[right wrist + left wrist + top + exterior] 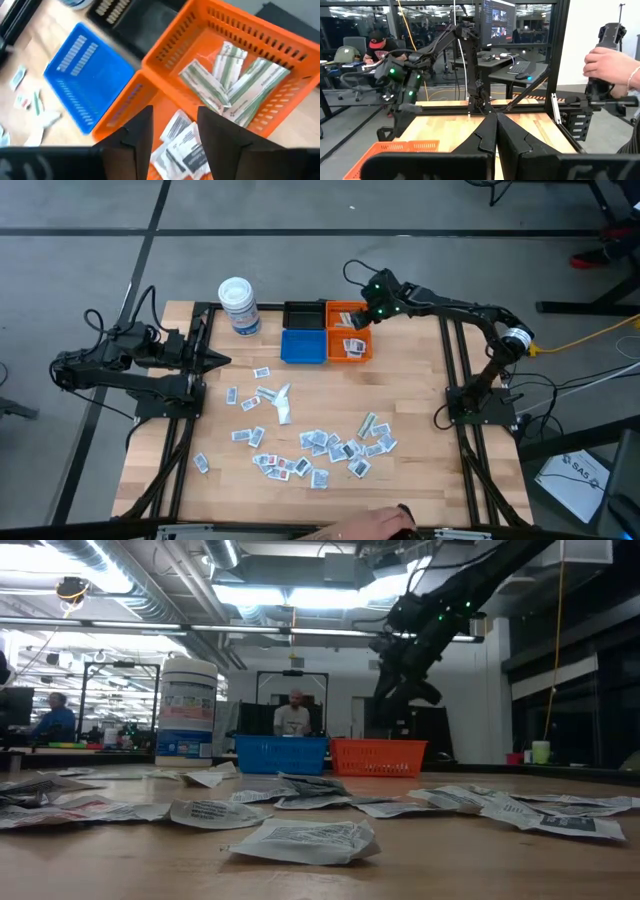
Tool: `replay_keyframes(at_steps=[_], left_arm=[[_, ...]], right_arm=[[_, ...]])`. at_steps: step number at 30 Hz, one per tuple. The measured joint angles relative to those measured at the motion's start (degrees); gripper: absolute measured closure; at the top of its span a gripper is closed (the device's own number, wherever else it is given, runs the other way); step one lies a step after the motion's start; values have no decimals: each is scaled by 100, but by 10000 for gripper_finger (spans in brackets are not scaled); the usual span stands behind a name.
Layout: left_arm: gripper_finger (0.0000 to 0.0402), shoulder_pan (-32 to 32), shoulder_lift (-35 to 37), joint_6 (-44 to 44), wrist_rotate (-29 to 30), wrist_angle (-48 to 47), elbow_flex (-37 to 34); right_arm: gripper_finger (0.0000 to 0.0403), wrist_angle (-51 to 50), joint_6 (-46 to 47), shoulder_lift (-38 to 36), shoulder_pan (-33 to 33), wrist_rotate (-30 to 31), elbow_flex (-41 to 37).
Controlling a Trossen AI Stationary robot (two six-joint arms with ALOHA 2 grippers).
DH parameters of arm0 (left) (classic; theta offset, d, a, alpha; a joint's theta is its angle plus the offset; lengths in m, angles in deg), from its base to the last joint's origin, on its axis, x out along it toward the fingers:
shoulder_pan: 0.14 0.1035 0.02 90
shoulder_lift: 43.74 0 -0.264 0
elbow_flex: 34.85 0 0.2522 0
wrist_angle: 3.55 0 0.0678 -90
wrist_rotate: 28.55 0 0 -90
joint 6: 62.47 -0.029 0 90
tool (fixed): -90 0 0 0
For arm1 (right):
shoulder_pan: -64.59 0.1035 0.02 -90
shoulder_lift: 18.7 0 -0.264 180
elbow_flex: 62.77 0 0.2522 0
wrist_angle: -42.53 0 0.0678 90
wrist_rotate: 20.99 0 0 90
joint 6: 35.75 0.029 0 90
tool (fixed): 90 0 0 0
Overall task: Pick & Place First Aid Supplies
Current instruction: Put the bandage pack into the top orange bin
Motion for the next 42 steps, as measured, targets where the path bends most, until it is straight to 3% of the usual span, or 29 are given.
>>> replay_keyframes(at_steps=[16,35,42], left_arm=[[398,-2,1,1,2,0,0],[398,0,1,3,2,0,0],[398,0,2,1,2,0,0]], right_arm=[[249,-1584,-1762,-695,862,-181,0],[249,-2190,-3186,-693,2964,-122,-52],[249,-1972,-3222,-688,3511,284,-771]])
